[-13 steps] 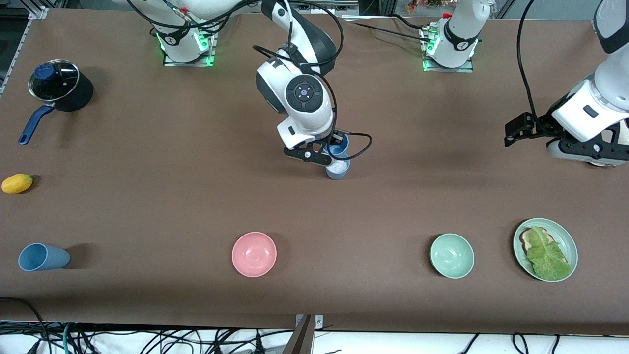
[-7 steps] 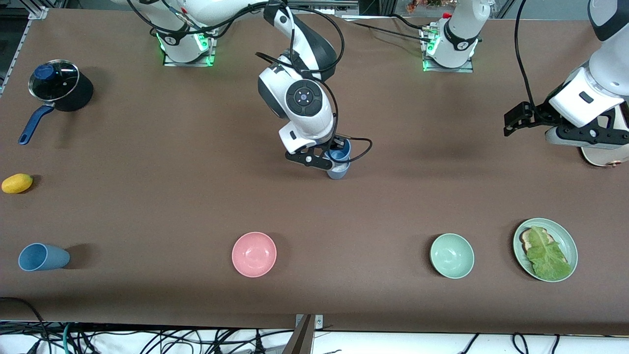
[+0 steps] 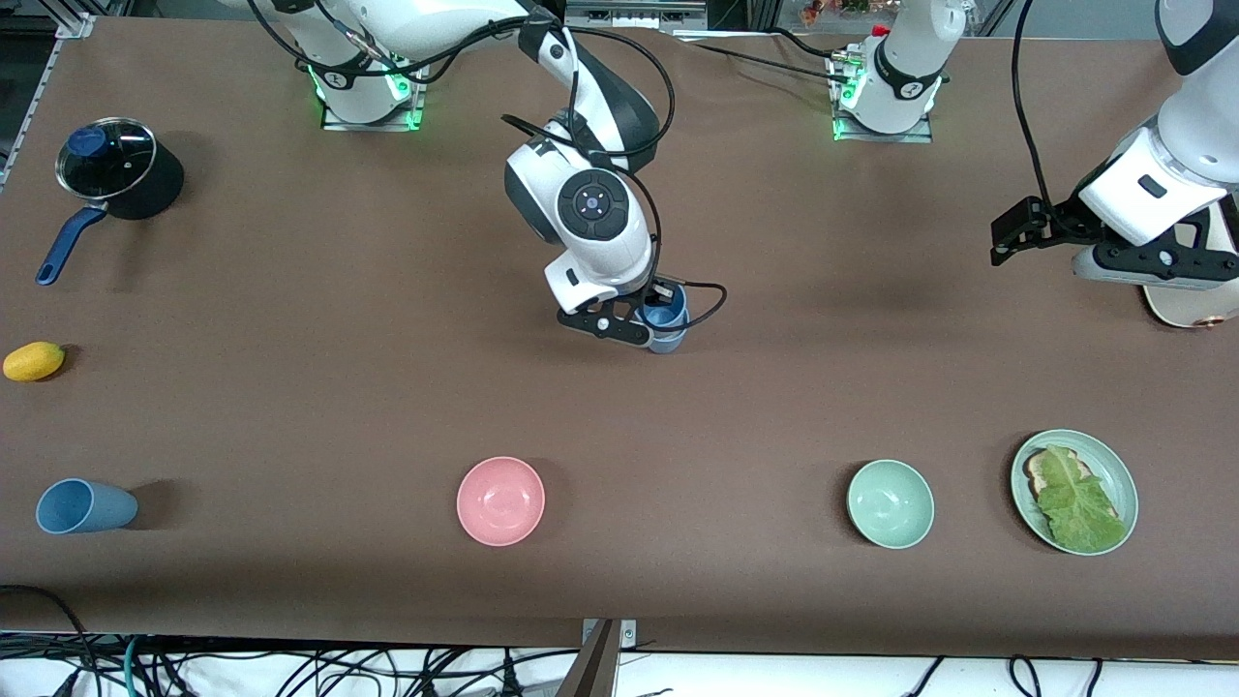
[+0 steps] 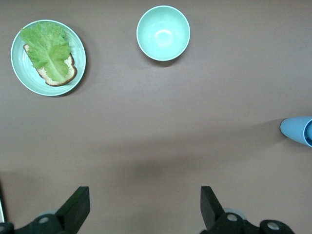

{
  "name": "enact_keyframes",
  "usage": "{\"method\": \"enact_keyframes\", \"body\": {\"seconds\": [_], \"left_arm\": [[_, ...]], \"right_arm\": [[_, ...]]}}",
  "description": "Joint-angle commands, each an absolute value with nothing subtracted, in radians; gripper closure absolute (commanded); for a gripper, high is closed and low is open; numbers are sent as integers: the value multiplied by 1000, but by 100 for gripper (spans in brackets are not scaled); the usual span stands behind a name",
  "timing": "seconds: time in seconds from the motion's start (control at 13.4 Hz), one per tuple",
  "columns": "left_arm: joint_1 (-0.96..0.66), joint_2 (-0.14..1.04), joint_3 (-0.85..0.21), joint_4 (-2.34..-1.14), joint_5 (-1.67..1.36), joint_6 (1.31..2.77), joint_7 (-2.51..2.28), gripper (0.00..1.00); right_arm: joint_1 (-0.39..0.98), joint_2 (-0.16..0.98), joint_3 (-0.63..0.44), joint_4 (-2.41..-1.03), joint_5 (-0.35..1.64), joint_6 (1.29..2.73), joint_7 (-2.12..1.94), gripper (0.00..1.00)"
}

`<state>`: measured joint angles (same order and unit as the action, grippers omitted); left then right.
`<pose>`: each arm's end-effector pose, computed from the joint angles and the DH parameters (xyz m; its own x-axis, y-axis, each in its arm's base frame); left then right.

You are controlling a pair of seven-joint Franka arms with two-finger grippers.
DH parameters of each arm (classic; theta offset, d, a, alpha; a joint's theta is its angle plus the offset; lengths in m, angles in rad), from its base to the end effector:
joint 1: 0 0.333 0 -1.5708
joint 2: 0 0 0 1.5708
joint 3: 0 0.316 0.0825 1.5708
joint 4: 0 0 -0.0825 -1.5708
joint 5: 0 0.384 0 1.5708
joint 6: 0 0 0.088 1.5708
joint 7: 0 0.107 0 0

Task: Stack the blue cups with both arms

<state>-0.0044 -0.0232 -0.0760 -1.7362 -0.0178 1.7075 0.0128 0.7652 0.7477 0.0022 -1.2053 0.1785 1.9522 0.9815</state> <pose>0.5524 -0.0466 0.5706 0.9959 -0.0906 -0.0054 -0.0905 -0.9958 0.0159 0.5324 0.5294 0.3359 0.9527 -0.2689 -0.1417 -0.2826 -0.9553 -0.0871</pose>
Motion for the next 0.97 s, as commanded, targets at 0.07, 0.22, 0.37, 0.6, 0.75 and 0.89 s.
{"method": "enact_keyframes", "body": {"seconds": [0.07, 0.22, 0.37, 0.6, 0.75, 0.89], "left_arm": [[-8, -49, -83, -1761, -28, 1723, 14, 0], [-6, -49, -83, -1761, -28, 1723, 14, 0], [-6, -49, -83, -1761, -28, 1721, 14, 0], [-6, -51, -83, -1761, -28, 1721, 14, 0], [-6, -49, -83, -1759, -28, 1720, 14, 0], [-6, -51, -83, -1759, -28, 1718, 14, 0]], "right_arm": [[775, 781, 3, -1161, 147, 1953, 979, 100], [778, 787, 3, -1161, 147, 1953, 986, 100], [779, 784, 3, -1161, 146, 1954, 989, 12], [778, 772, 2, -1160, 124, 1954, 971, 0], [764, 753, -2, -1160, 123, 1942, 953, 0], [733, 717, -20, -1161, 124, 1878, 884, 0]]}}
